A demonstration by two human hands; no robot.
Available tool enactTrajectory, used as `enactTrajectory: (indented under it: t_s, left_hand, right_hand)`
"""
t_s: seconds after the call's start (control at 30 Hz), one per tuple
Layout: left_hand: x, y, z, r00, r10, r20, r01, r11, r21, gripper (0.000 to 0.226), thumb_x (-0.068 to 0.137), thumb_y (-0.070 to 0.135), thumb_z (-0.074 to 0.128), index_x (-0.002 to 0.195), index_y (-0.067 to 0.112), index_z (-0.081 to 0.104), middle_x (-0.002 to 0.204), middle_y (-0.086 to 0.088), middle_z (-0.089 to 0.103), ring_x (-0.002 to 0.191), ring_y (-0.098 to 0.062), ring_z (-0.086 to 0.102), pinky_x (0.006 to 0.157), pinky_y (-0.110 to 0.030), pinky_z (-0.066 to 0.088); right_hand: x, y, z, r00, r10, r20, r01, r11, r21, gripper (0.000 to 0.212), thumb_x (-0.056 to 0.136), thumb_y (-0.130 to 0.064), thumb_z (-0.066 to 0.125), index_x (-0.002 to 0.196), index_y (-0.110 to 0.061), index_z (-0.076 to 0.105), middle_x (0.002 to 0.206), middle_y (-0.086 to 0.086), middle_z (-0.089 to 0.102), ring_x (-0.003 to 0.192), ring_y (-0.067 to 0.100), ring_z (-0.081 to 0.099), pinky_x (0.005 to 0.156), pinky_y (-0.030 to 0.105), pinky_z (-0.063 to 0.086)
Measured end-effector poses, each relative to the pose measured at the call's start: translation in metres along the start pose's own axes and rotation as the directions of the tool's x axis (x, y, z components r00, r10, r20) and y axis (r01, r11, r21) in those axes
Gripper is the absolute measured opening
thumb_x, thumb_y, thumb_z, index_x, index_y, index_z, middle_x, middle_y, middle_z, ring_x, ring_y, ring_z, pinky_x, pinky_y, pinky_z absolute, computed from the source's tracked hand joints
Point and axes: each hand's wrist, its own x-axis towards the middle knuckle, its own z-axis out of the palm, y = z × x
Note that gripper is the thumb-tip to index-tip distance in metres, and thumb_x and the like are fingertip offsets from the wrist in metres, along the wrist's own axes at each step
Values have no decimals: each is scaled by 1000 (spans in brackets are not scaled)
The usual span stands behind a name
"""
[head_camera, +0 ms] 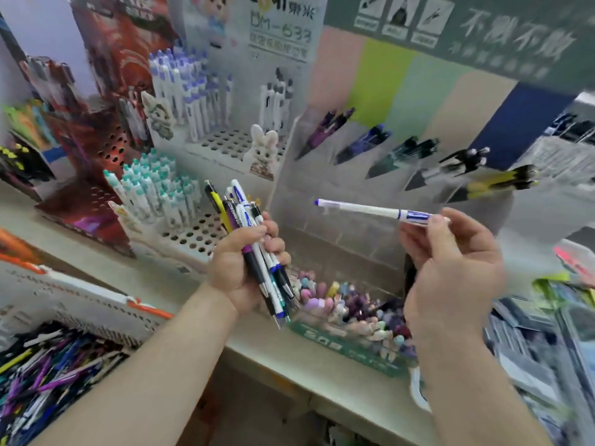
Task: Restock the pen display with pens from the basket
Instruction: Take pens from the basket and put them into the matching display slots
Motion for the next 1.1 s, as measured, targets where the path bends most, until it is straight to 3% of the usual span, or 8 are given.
enactTrajectory:
  t_s: [0.1,0.23,0.43,0.57,0.8,0.9,0.97,1.1]
  left_hand:
    - [11,-10,10,999,17,-28,-16,999,37,44,54,6,74,92,19,54,73,8,52,51,-5,47,51,-21,42]
    - [21,-25,26,999,9,-45,-5,997,83,35,61,11,66,93,19,54,70,7,51,50,-7,47,49,-22,43]
    - [29,-43,44,998,20,-60,-10,987,160,38,57,9,66,93,16,54,69,5,50,50,-7,46,49,-20,39]
    - [30,-51,50,998,18,-64,-5,980,199,35,56,8,66,90,16,60,71,3,53,49,-7,46,49,-20,40]
    - [26,-55,52,996,-67,-65,86,933,351,26,50,11,66,75,7,63,65,1,52,48,-8,46,48,-21,42]
    - [24,-48,47,990,-134,-50,142,892,429,17,52,12,66,68,13,71,69,-1,53,51,-9,49,51,-22,44]
    - [21,-44,45,982,-184,-47,183,848,498,17,57,9,64,72,12,70,69,-3,52,53,-11,49,53,-24,42]
    - [17,-40,47,983,-176,-49,173,809,562,22,64,1,51,85,5,54,62,-6,51,52,-15,47,53,-27,38]
  right_hand:
    - [38,-10,-19,949,-312,-43,301,937,-176,5,89,-14,67,90,-19,67,74,-7,69,70,14,70,69,31,60]
    - [69,0,-27,901,-431,42,410,816,-407,6,89,-18,68,95,-18,70,79,-11,67,70,2,64,70,25,56]
    - [83,22,-12,867,-319,382,493,649,-579,5,90,-17,69,90,-22,71,70,-26,57,68,-13,58,66,2,40]
    - [86,37,-13,798,-183,575,583,475,-659,8,88,-17,71,83,-21,66,65,-10,57,71,18,57,75,33,45]
    - [93,28,-15,816,-93,570,562,356,-747,21,84,-30,75,101,-17,70,92,-3,65,99,23,53,79,33,42]
    - [77,15,-5,804,-234,546,584,480,-654,18,84,-26,75,99,-18,71,92,-7,68,90,17,59,79,31,49]
    - [59,7,6,824,-74,561,466,651,-599,12,84,-31,75,91,-23,70,82,-13,66,78,5,60,71,23,50]
    - [29,8,27,683,344,645,233,734,-638,25,82,-41,78,87,-18,69,72,-3,71,60,10,68,55,24,55]
